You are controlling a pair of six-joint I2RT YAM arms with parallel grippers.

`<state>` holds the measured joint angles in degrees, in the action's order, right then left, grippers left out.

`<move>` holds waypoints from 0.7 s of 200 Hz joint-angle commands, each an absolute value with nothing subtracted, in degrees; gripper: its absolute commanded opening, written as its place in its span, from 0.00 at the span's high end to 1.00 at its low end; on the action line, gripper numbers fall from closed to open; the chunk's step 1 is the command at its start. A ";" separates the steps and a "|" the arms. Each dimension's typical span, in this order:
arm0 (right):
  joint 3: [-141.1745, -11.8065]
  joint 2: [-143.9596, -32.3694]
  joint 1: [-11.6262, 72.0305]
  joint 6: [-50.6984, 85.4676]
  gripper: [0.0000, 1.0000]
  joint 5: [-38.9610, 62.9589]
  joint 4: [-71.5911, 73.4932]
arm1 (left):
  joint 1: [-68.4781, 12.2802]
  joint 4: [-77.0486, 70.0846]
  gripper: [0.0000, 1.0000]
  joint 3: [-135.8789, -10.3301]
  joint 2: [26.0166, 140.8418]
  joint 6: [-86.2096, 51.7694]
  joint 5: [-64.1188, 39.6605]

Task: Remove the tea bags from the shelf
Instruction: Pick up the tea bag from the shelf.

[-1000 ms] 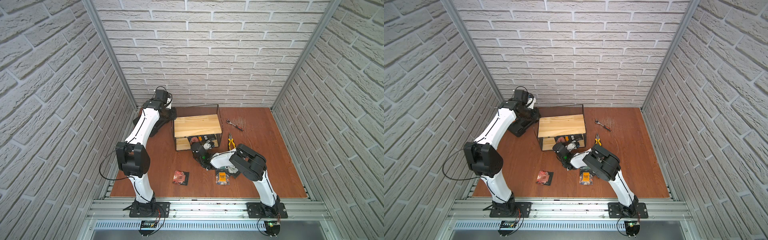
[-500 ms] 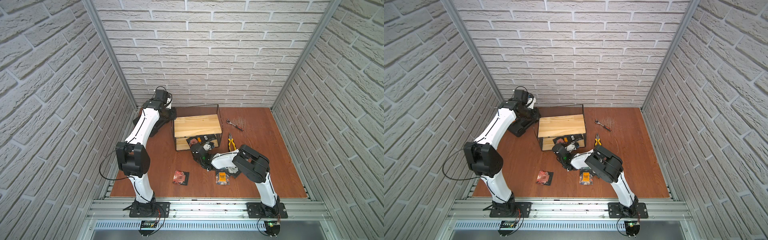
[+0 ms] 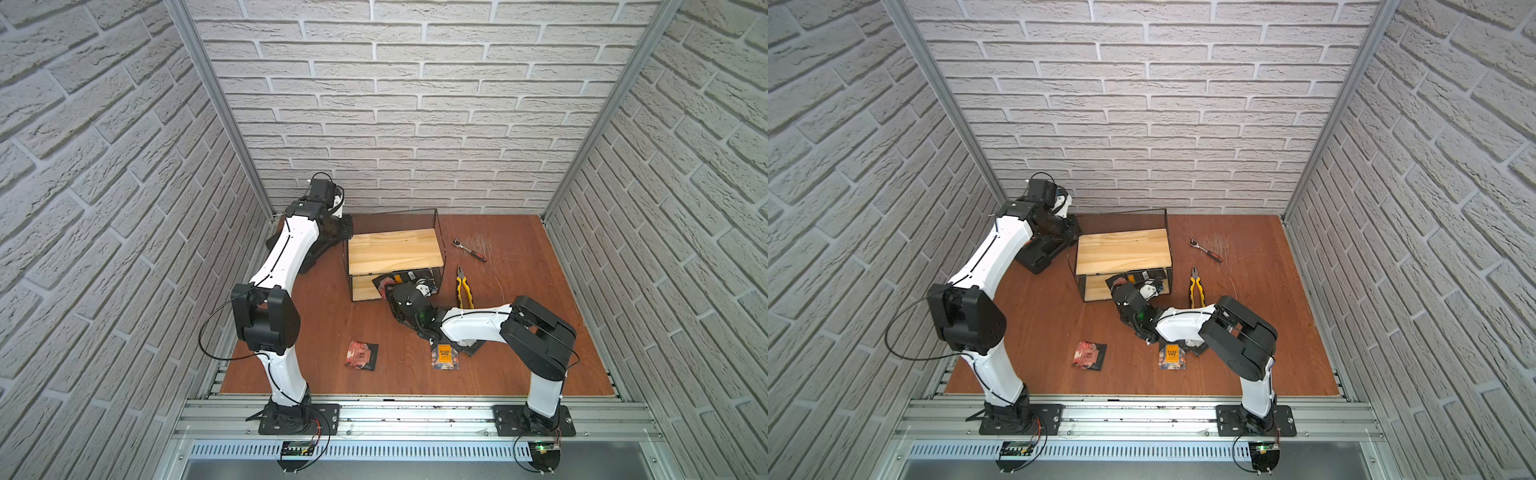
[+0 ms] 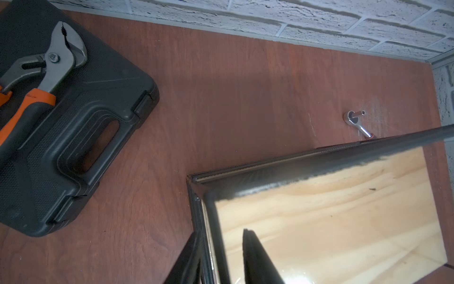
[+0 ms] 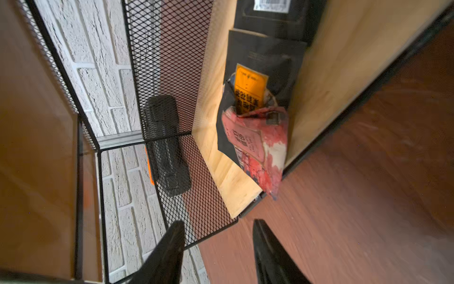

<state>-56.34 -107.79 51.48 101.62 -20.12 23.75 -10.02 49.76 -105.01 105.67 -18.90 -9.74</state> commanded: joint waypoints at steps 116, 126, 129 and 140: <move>-60.63 -121.17 51.15 103.96 0.52 -22.30 30.21 | -9.58 50.19 0.68 -105.04 107.55 -17.92 -9.38; -61.10 -121.75 51.06 104.87 0.55 -22.49 29.79 | -9.54 50.32 0.68 -104.98 107.54 -17.80 -9.39; -61.28 -121.80 51.06 105.14 0.56 -22.51 29.71 | -9.56 50.32 0.68 -104.99 107.55 -17.76 -9.36; -61.67 -121.92 51.06 105.42 0.60 -22.63 29.04 | -9.52 50.35 0.68 -104.88 107.47 -17.77 -9.33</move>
